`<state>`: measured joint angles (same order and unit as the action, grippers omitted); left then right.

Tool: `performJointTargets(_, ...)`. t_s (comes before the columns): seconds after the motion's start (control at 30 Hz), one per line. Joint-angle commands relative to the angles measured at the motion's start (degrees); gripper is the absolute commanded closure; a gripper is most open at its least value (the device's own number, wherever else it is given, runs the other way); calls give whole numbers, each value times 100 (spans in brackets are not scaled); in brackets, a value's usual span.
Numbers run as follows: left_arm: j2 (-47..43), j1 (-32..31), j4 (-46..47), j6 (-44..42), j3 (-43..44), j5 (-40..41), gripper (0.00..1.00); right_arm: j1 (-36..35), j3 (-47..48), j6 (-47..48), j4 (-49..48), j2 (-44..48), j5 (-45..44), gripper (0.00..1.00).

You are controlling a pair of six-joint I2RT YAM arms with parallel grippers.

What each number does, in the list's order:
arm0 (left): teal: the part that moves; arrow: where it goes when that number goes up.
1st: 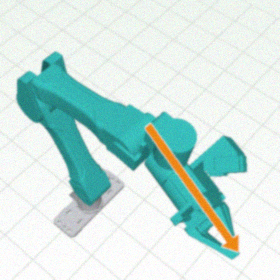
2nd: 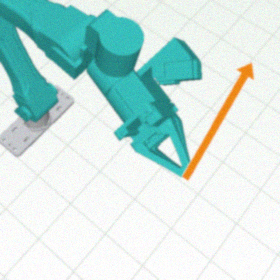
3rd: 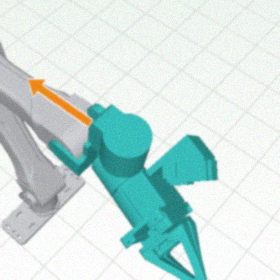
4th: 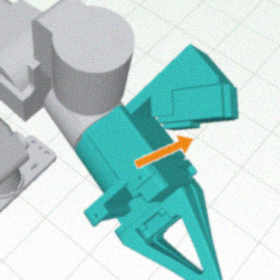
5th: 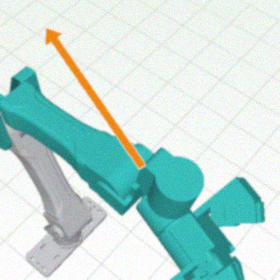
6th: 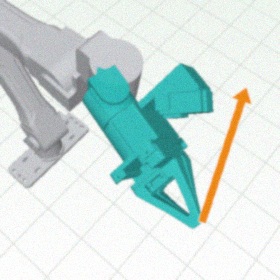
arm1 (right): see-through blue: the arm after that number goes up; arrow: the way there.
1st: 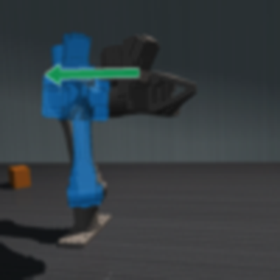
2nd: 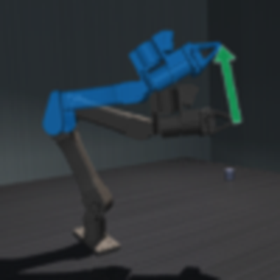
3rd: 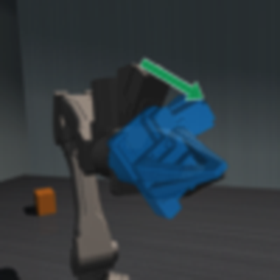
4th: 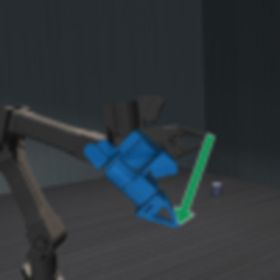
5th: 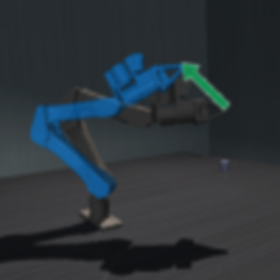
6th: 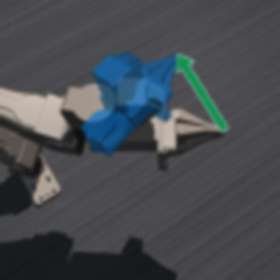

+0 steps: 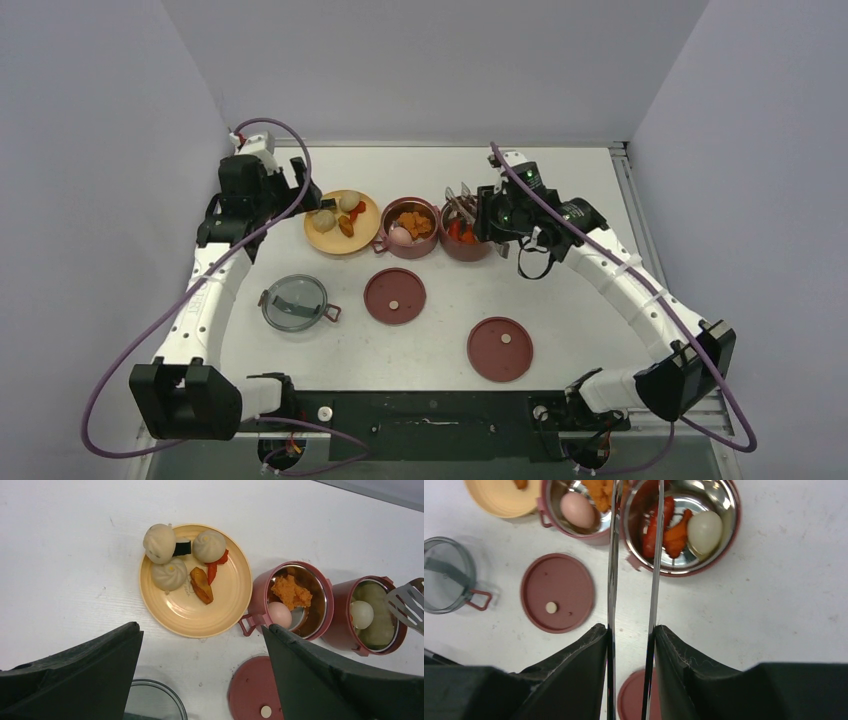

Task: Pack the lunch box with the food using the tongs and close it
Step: Place the fake food in the packing box.

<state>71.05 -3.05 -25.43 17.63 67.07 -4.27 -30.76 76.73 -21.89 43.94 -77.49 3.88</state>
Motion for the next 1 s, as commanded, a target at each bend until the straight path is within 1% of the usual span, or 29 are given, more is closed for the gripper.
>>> performJointTargets(0.0,-69,352,451,198,-11,-350,3,-759,543,-155,-520,132,-282,63)
performJointTargets(0.1,-2,575,529,311,-42,-560,3,-1170,593,-223,-957,-155,-200,63)
performJointTargets(0.2,1,596,530,312,-53,-552,3,-1463,750,-244,-1243,-591,-127,63)
performJointTargets(0.4,-33,597,522,276,-52,-494,3,-2049,1387,-321,-1553,-1652,-178,64)
performJointTargets(0.57,-21,598,506,267,-35,-495,3,-2393,2049,-460,-1363,-2627,-369,64)
performJointTargets(0.6,-21,602,504,267,-36,-505,3,-2437,2185,-475,-1313,-2811,-539,63)
performJointTargets(0.7,-11,604,495,268,-22,-530,3,-2505,2505,-523,-1199,-3293,-638,63)
performJointTargets(0.97,4,604,470,267,-1,-572,3,-2553,3113,-497,-981,-3851,-899,63)
